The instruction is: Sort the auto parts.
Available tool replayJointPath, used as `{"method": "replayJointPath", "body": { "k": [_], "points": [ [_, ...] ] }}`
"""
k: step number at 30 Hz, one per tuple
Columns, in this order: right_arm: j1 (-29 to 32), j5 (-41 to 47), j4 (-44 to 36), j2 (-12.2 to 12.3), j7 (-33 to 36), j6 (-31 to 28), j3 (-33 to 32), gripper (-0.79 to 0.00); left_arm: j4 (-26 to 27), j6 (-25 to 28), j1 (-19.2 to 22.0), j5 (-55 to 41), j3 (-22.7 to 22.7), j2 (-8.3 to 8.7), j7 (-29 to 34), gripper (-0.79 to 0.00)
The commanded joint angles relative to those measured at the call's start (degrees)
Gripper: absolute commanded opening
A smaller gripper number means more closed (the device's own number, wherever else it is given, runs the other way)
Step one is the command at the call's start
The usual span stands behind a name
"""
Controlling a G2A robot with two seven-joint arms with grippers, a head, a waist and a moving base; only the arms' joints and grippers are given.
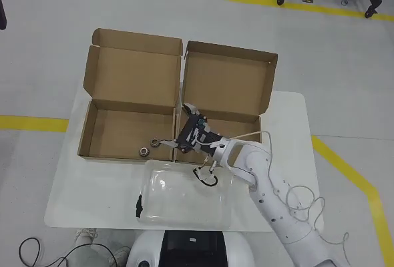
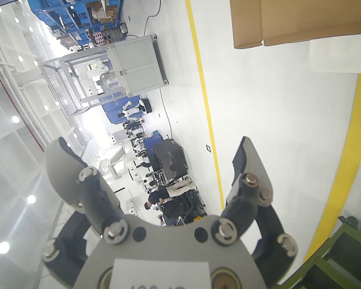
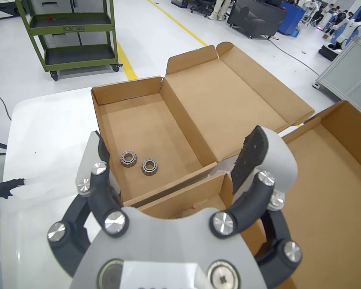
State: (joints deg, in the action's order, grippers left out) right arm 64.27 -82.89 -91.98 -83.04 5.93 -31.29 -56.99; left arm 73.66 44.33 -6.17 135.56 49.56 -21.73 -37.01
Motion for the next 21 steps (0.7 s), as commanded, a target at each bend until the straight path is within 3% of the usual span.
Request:
{"method": "replayJointPath", "body": {
  "k": [1, 21],
  "points": [
    [2.07, -0.14, -1.36, 0.49, -0.52, 0.12, -1.46, 0.0, 0.0, 0.0, 0.0, 0.0, 0.0, 0.0, 0.0, 0.0],
    [20.67, -2.71, -16.72, 4.53, -0.72, 4.39, -16.72, 0.0, 0.0, 0.0, 0.0, 0.0, 0.0, 0.0, 0.0, 0.0]
  ]
}}
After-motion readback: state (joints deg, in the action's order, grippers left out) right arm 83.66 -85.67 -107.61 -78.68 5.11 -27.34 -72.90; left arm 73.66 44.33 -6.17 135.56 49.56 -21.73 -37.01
